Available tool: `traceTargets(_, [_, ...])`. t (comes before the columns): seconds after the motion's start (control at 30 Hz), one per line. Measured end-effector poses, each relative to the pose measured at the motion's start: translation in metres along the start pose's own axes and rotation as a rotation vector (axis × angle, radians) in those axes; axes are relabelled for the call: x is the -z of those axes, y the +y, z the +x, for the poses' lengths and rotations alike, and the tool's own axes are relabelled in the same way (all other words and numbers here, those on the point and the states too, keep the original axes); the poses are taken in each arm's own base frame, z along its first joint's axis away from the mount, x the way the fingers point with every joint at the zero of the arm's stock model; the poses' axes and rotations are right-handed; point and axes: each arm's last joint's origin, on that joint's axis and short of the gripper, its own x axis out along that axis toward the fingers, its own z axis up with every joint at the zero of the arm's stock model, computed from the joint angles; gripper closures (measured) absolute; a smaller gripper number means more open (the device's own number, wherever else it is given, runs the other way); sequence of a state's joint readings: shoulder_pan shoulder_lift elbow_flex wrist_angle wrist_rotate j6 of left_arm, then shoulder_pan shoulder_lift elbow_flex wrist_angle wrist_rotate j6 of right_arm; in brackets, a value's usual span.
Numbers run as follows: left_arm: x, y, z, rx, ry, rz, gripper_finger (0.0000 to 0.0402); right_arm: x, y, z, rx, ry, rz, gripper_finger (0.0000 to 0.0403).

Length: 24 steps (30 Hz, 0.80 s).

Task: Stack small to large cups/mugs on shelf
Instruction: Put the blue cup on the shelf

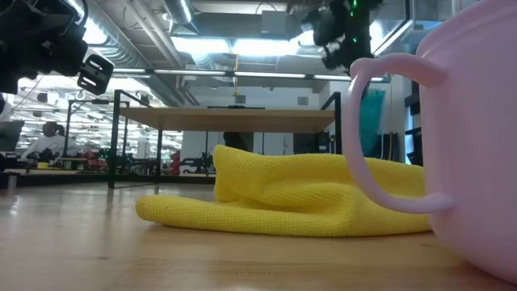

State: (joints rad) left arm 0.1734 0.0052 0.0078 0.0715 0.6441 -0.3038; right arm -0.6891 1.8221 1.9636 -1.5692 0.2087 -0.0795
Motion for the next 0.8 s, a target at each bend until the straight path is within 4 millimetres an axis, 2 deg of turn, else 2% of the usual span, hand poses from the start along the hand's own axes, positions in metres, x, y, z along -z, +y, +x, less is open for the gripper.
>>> traceTargets(0.13, [0.0, 0.0, 0.0, 0.0, 0.0, 0.0, 0.0337, -0.002, 0.018, -0.038, -0.028, -0.142, 0.017, 0.0386])
traceTargets(0.33, [0.0, 0.0, 0.0, 0.0, 0.0, 0.0, 0.0337, 0.005, 0.046, -0.095, 0.103, -0.368, -0.03, 0.0389])
traceTargets(0.4, [0.0, 0.0, 0.0, -0.001, 0.0, 0.0, 0.0337, 0.009, 0.053, -0.11, 0.088, -0.427, -0.044, 0.0389])
traceTargets(0.5, [0.0, 0.0, 0.0, -0.001, 0.0, 0.0, 0.0337, 0.016, 0.067, -0.12, -0.003, -0.461, -0.077, 0.0387])
traceTargets(0.63, [0.0, 0.0, 0.0, -0.002, 0.0, 0.0, 0.0337, 0.021, 0.092, -0.12, -0.12, -0.441, -0.155, 0.0386])
traceTargets(0.8, [0.0, 0.0, 0.0, -0.003, -0.001, 0.0, 0.0337, 0.035, 0.134, -0.129, -0.042, -0.478, -0.458, 0.0385])
